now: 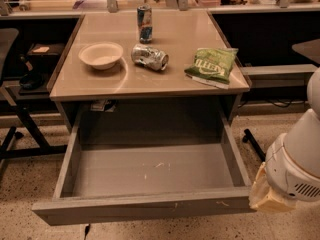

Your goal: Close top drawer

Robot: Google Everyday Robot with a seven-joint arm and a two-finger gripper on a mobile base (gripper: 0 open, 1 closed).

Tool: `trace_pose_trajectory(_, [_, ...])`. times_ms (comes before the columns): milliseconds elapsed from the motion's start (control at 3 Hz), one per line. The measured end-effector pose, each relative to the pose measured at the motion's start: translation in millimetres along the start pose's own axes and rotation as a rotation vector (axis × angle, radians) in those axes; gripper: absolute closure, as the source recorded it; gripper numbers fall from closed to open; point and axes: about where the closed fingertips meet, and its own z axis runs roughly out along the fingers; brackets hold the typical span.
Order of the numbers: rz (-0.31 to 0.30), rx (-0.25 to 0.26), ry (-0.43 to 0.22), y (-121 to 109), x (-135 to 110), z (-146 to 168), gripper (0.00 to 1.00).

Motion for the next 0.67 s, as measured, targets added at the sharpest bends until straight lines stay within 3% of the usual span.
trace_pose_trajectory(333, [0.014,-0.090,-0.018,14,0,41,1.00])
trace_pose_trajectory(667, [0.053,-0.197,-0.023,22,0,120,1.00])
